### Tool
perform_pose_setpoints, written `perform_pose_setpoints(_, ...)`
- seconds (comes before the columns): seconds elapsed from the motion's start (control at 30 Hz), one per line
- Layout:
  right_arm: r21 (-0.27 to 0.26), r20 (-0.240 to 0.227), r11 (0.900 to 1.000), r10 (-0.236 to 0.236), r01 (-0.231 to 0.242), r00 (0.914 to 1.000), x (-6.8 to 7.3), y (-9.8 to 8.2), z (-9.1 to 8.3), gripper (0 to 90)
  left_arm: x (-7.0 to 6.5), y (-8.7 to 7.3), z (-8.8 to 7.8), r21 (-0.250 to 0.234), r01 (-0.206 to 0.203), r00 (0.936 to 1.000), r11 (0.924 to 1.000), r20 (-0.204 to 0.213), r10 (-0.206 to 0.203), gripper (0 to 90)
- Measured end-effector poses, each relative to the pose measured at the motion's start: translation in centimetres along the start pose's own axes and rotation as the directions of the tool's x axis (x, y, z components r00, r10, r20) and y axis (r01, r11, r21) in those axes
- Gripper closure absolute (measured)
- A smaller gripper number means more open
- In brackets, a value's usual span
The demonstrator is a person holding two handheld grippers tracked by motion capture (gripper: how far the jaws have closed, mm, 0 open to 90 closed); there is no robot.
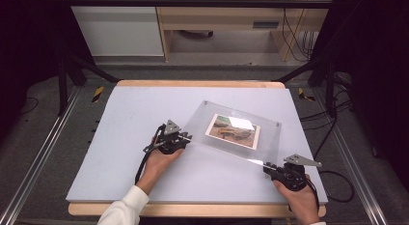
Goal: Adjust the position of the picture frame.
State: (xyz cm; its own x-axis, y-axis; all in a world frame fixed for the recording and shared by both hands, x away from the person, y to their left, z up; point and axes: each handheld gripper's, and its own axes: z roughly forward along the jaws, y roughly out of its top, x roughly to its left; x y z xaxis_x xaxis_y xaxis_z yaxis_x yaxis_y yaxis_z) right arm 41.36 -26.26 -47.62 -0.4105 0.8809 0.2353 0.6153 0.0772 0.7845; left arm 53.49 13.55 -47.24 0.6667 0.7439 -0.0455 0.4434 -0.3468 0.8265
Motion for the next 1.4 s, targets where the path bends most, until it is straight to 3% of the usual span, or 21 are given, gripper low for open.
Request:
perform_pose_setpoints(0.4, -0.006, 0.006, 1.0, 0.001, -0.001, 1.0, 0.2, 0.2, 0.1, 83.9, 0.3, 0.0, 0.0, -0.01, 0.02, 0.9998, 0.9997, 0.006, -0.02, 79.2)
perform_pose_setpoints(0.63, -0.051, 0.015, 0.999, -0.006, 0.007, 0.9999, 0.3, 0.5, -0.3, 83.7, 0.2, 0.5, -0.1, -0.032, 0.025, 0.9996, 0.9992, 0.01, -0.025, 77.0)
perform_pose_setpoints(0.77, -0.079, 0.022, 0.997, -0.003, 0.004, 0.9998, 0.3, 0.7, -0.6, 84.4, 0.4, 1.0, -0.6, -0.056, 0.045, 0.9988, 0.9974, 0.022, -0.044, 84.0)
perform_pose_setpoints(0.87, -0.112, 0.035, 0.994, -0.002, 0.006, 0.9994, 0.4, 1.1, -1.0, 84.5, 0.1, 1.5, -0.9, -0.069, 0.004, 1.0, 0.9976, 0.008, -0.004, 84.3)
perform_pose_setpoints(1.17, -0.172, 0.02, 0.985, -0.029, 0.032, 0.9994, 0.1, 2.9, -2.3, 83.1, -0.4, 2.6, -3.2, -0.139, -0.009, 1.0, 0.9902, -0.003, 0.009, 83.6)
perform_pose_setpoints(1.4, -0.195, -0.01, 0.978, -0.071, 0.068, 0.9974, 0.9, 4.6, -2.5, 81.7, 0.0, 2.9, -5.3, -0.173, 0.011, 0.9997, 0.9849, -0.021, -0.014, 83.2)
